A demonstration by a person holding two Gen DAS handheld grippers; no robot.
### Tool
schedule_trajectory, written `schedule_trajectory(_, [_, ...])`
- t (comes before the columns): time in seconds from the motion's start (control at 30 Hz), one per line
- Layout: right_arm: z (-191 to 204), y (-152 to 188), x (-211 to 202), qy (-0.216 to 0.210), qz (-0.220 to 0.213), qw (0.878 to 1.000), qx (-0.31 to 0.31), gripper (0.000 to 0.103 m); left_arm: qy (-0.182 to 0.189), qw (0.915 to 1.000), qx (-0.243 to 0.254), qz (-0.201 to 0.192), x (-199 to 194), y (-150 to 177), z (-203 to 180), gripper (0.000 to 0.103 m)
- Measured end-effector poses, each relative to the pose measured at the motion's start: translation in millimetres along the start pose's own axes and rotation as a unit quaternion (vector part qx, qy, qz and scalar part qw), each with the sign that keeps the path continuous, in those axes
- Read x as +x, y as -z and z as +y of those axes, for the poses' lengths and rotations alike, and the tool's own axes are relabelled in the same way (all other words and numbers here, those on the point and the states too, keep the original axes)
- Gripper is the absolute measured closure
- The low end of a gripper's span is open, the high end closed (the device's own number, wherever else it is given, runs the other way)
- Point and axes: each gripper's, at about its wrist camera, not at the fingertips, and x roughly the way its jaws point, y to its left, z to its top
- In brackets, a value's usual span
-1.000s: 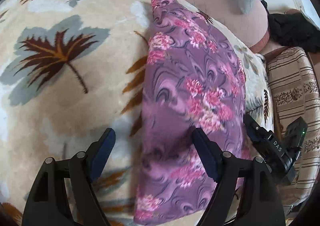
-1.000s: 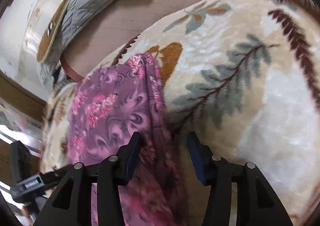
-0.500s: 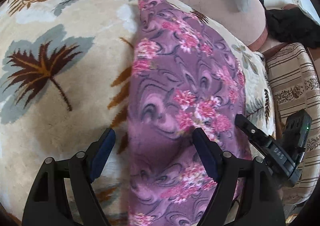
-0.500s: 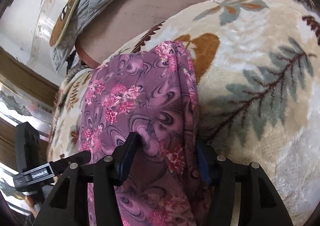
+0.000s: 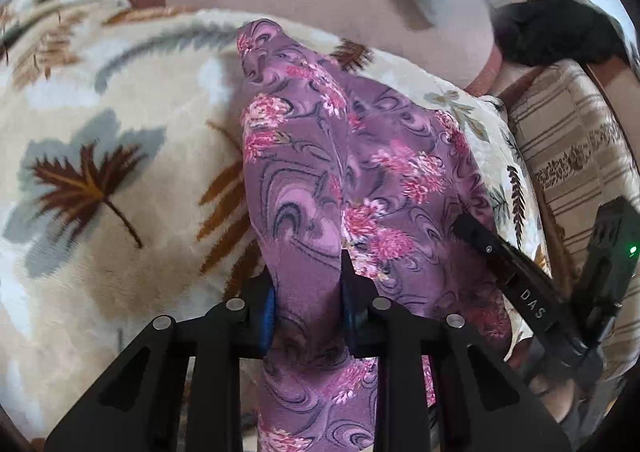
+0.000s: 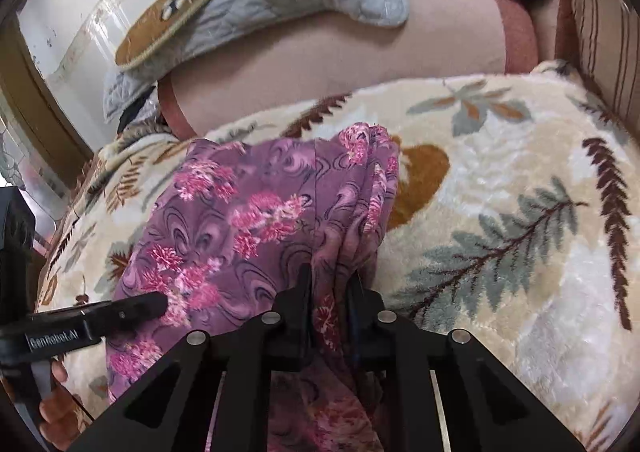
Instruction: Fold small clothes
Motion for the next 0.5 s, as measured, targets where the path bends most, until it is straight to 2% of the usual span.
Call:
schedule_trajectory(0.23, [27, -1, -42, -0.007, -0.028, 1.0, -0.004, 0.088, -0.006, 0.9998, 0.004, -0.017, -34, 9, 1, 0.08])
schedule_trajectory(0.4, [51, 5, -62, -0.015, -0.032, 0.999, -0.01, 0.088, -0.011, 0.9994, 0.002, -0.031, -65, 21, 13, 0.08])
schedule_trajectory(0.5, [63, 12, -72, -0.039, -0.028, 0.999, 0.003, 0.088, -0.014, 0.9992, -0.004, -0.036, -83, 33, 24, 0.08])
